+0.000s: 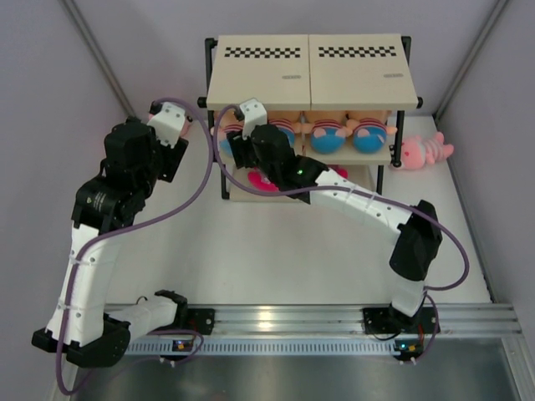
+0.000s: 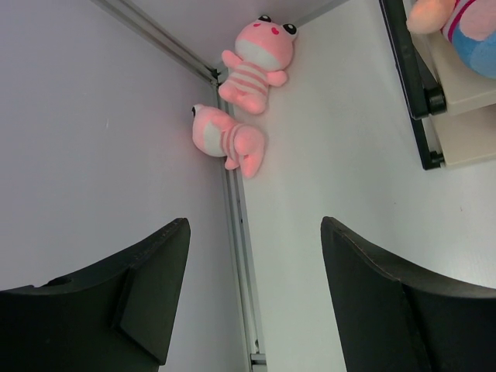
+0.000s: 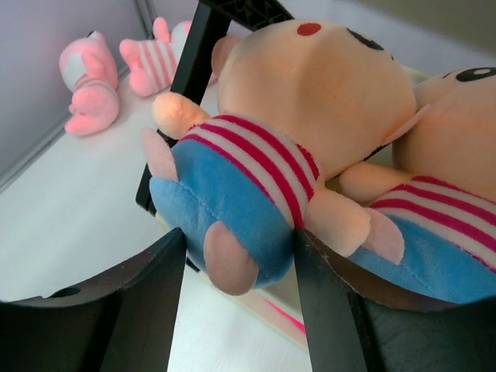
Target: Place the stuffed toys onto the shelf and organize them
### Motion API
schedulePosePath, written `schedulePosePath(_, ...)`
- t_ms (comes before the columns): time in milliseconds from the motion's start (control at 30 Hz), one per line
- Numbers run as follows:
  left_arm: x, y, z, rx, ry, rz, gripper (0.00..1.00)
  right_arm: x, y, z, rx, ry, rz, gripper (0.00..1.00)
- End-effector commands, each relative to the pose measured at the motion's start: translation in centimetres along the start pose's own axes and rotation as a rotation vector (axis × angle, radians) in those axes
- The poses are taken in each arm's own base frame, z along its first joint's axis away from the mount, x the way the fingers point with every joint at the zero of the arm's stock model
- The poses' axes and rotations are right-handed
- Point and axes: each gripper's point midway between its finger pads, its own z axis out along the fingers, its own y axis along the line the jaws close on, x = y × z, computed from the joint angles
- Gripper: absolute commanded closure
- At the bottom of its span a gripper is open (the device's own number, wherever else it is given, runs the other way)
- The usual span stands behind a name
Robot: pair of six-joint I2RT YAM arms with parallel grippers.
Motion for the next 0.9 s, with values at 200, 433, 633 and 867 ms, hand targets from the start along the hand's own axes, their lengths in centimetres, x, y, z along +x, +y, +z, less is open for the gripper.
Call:
schedulePosePath(200, 0.0, -0.4, -0.2, 0.028, -0.017, -0.004, 0.26, -2.2, 1.9, -3.2, -0.174, -0.019, -0.047, 0.30)
schedulePosePath(433, 1.1, -3.7, 0.4, 0.173, -0.011, 0.024, 0.27, -2.9, 1.8, -5.4, -0.217, -0.023, -0.079, 0.27)
schedulePosePath(633, 3.2, -10.3, 1.0, 0.477, -0.010, 0.067, 0.34, -3.2, 0.9, -8.7, -0.243, 0.001, -0.120, 0.26)
schedulePosePath(867, 2.3, -14.9, 2.8, 0.675, -0.030, 0.069, 0.44, -2.6, -2.3, -16.1, -0.231, 0.051, -0.079, 0.25)
